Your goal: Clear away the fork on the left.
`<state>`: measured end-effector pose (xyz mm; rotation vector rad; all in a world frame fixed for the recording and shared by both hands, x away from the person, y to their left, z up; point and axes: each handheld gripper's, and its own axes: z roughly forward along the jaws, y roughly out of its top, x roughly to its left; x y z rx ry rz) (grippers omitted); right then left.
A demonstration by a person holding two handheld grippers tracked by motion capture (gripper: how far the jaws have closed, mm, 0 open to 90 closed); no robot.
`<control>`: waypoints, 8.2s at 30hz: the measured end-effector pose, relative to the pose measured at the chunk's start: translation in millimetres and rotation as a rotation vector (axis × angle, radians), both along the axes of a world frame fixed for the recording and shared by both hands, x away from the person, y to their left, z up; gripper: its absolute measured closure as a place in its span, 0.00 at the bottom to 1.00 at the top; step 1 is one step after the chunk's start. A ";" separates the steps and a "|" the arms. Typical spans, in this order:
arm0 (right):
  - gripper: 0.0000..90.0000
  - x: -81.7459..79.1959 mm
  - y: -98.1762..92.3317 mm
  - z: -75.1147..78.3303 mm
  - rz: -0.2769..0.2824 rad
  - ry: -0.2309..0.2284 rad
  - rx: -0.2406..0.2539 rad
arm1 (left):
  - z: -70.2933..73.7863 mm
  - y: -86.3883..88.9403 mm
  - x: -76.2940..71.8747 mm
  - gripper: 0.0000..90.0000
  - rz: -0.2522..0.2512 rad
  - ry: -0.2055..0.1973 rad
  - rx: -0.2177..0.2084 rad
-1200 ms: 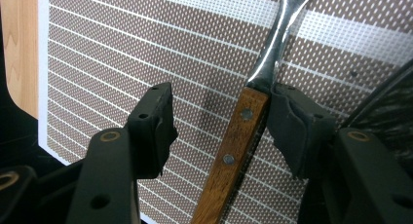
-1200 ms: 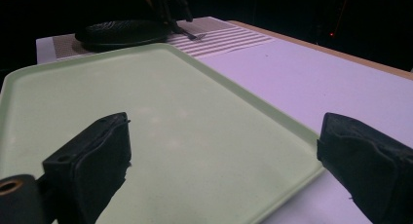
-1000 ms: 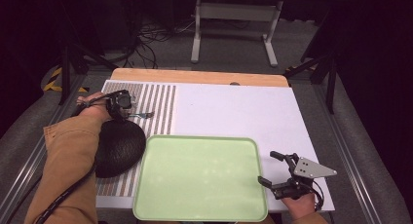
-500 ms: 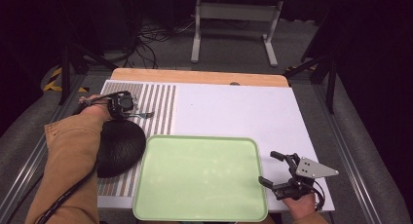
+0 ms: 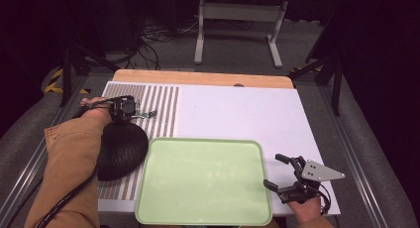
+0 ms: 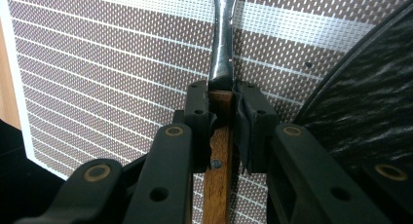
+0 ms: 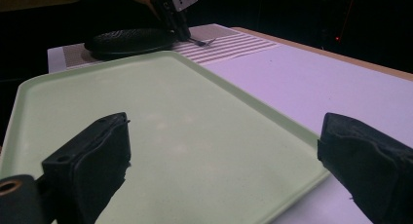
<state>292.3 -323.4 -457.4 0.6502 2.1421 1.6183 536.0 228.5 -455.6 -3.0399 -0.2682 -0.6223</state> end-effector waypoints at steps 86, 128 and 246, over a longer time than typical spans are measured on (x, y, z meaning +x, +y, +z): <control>0.06 11.6 0.5 8.3 0.015 -0.029 -0.021 | 70.8 -88.0 -167.2 0.86 0.399 0.245 -0.540; 0.06 8.5 3.1 7.7 0.021 -0.036 -0.025 | 23.1 -128.2 -204.6 0.86 0.403 0.389 -0.457; 0.07 5.9 1.8 0.2 0.011 -0.009 -0.019 | 3.8 -107.1 -172.3 1.00 0.359 0.311 -0.504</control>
